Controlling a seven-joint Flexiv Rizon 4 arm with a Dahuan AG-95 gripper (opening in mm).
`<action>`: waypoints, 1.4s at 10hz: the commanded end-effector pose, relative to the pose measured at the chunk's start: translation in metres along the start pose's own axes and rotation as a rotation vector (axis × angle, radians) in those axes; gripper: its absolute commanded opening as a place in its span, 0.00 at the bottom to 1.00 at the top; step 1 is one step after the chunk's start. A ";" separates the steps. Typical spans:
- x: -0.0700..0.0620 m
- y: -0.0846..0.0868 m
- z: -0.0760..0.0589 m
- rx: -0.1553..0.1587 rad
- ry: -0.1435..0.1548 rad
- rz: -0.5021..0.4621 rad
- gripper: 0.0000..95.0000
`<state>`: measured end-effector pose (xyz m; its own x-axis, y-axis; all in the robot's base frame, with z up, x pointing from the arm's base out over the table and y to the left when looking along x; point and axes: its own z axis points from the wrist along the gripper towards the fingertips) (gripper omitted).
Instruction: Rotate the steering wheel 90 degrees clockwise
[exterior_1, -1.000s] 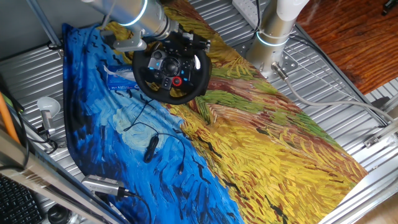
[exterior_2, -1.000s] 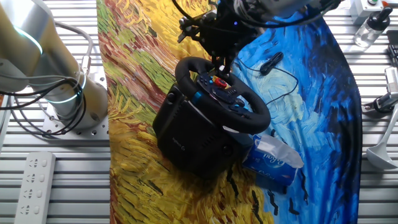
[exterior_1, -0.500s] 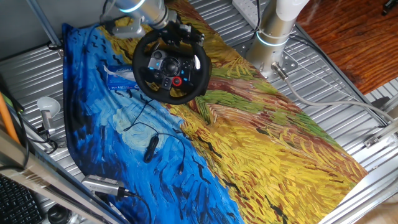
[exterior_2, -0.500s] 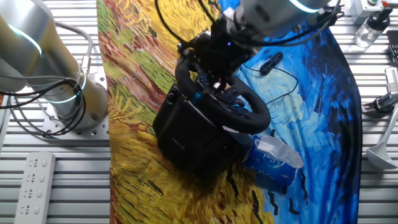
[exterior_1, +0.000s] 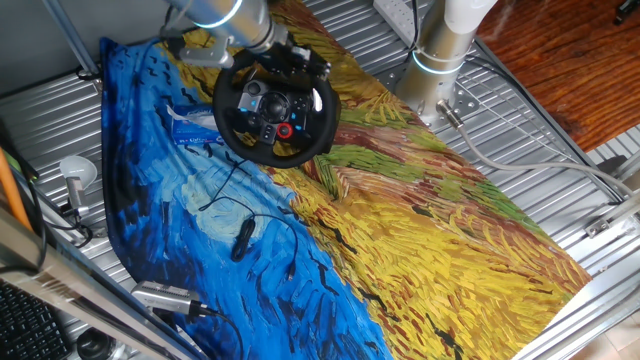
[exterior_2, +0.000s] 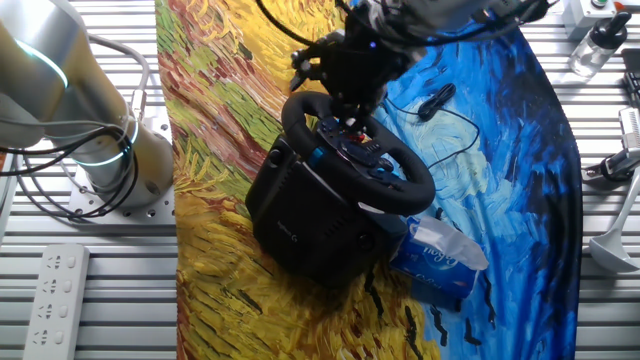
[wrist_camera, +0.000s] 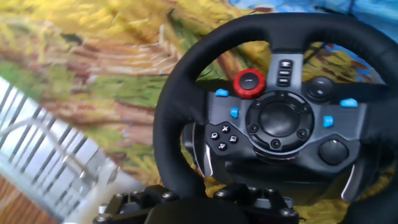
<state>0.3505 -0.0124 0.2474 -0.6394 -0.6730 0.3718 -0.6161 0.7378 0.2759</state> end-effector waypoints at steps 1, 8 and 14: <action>-0.006 0.005 0.003 0.061 -0.105 0.143 0.00; -0.011 0.010 0.004 0.082 -0.136 0.205 0.00; -0.006 0.006 0.002 0.083 -0.132 0.222 0.00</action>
<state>0.3497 -0.0049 0.2464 -0.8161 -0.4989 0.2918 -0.4855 0.8657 0.1222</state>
